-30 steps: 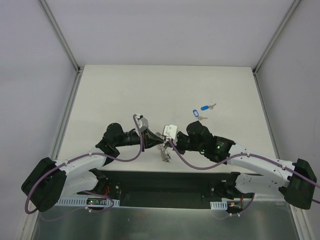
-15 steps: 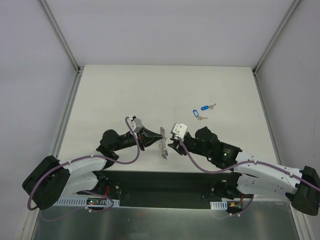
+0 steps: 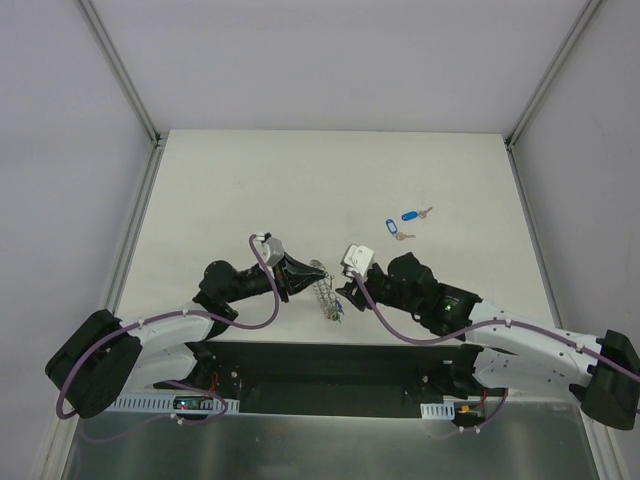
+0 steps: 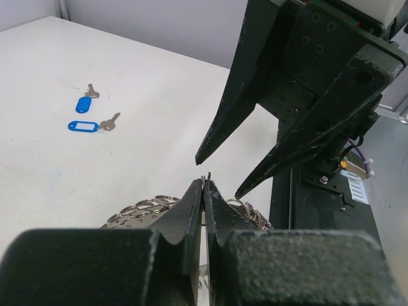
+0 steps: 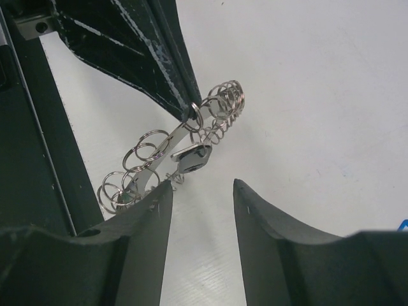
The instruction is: Put the keys on the keyring
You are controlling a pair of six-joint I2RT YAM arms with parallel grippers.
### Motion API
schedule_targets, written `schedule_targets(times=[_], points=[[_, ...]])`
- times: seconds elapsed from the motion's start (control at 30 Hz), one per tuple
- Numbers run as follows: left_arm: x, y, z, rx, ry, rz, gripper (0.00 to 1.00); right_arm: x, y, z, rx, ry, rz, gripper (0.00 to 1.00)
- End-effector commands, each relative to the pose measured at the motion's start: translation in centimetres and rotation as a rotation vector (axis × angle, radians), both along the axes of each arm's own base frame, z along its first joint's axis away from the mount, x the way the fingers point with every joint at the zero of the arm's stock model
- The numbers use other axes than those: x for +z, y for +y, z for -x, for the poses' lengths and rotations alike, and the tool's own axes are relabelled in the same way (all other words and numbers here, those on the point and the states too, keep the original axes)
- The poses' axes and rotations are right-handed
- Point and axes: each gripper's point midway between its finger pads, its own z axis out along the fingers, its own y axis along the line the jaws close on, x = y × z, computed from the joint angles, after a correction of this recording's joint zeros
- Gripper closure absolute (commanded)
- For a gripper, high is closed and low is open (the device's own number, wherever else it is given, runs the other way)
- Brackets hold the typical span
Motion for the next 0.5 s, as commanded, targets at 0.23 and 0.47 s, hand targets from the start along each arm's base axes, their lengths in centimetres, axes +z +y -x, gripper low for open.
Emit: schedule_targets(times=[0.23, 0.47], points=[[2.8, -0.9, 1.4, -0.078, -0.103, 0.055, 1.00, 3.8, 0.9, -1.2, 0.071, -0.007, -0.065, 0.52], [3.1, -0.9, 1.2, -0.065, -0.113, 0.056, 1.00, 3.9, 1.5, 0.2, 0.175, 0.034, -0.054, 0.52]])
